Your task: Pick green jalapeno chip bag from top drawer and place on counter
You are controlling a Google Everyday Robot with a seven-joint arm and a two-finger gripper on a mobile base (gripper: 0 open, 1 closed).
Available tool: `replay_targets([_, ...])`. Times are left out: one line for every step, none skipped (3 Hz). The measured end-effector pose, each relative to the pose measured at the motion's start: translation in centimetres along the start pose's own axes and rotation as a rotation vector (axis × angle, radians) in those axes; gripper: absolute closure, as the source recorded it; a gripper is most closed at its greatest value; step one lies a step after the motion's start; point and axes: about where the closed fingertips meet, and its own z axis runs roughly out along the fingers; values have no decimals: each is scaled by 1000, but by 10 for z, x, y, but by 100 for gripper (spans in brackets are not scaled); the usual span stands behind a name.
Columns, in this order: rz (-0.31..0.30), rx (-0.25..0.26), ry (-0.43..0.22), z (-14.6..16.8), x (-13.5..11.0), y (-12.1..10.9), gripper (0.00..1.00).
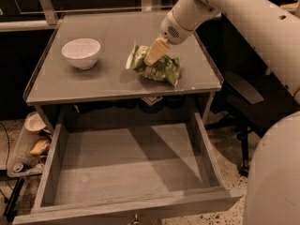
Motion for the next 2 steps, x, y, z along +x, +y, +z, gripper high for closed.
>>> replay_targets([0, 0, 0, 0, 0, 0, 0])
replay_targets([0, 0, 0, 0, 0, 0, 0])
